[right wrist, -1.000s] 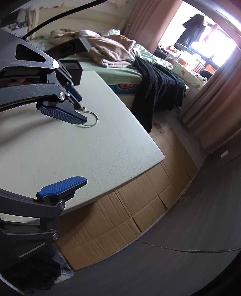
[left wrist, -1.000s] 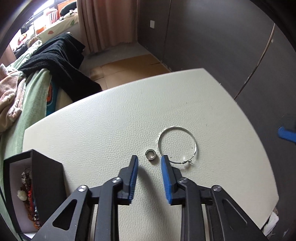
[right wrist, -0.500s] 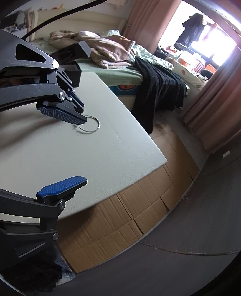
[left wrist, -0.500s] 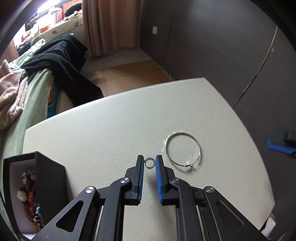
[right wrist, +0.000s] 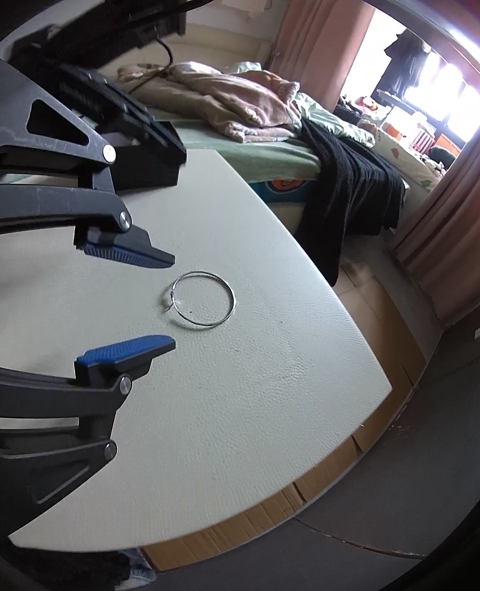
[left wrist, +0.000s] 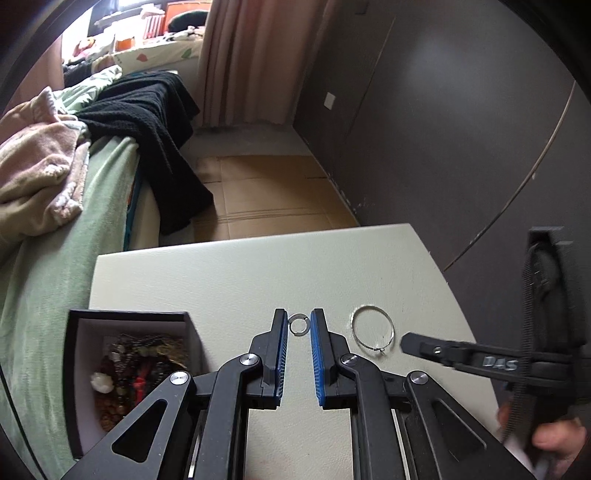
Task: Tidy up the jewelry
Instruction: 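Lift the silver ring with the left gripper while the right closes on the silver hoop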
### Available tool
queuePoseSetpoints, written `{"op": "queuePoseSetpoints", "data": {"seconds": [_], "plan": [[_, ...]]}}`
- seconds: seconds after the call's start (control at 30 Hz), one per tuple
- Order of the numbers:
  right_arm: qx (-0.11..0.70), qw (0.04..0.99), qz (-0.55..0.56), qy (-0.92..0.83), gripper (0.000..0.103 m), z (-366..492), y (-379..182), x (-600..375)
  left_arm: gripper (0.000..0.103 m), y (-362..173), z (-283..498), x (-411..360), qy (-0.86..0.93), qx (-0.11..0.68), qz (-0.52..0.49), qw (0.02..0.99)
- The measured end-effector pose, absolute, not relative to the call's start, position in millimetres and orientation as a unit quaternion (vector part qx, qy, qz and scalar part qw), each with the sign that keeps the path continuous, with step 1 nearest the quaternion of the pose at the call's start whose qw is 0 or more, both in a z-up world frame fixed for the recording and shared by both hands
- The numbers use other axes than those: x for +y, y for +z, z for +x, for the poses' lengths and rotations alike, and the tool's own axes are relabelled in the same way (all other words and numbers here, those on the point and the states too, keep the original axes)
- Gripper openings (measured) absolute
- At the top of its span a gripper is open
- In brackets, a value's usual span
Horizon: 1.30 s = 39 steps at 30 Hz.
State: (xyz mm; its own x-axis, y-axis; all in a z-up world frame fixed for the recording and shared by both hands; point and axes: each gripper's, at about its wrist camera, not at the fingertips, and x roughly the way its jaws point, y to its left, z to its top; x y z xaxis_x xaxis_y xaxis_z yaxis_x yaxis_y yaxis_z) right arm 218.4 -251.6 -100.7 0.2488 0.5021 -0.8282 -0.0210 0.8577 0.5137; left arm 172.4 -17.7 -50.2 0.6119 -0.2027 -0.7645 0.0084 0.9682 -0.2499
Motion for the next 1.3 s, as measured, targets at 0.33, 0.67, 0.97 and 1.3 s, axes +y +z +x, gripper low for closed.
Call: {"op": "queuePoseSetpoints", "data": {"seconds": [0.33, 0.67, 0.97, 1.3], "plan": [[0.590, 0.787, 0.143, 0.105, 0.024, 229, -115, -228, 0.013, -33, 161, 23, -0.057, 0.412, -0.159, 0.896], [0.569, 0.819, -0.027, 0.068, 0.024, 224, -109, -185, 0.013, -24, 152, 52, -0.050, 0.400, -0.183, 0.897], [0.599, 0.794, -0.008, 0.102, 0.031, 213, -103, -203, 0.013, -20, 146, 56, -0.049, 0.395, -0.189, 0.898], [0.600, 0.796, -0.005, 0.081, 0.031, 211, -103, -221, 0.013, -22, 149, 55, -0.051, 0.398, -0.189, 0.896]]}}
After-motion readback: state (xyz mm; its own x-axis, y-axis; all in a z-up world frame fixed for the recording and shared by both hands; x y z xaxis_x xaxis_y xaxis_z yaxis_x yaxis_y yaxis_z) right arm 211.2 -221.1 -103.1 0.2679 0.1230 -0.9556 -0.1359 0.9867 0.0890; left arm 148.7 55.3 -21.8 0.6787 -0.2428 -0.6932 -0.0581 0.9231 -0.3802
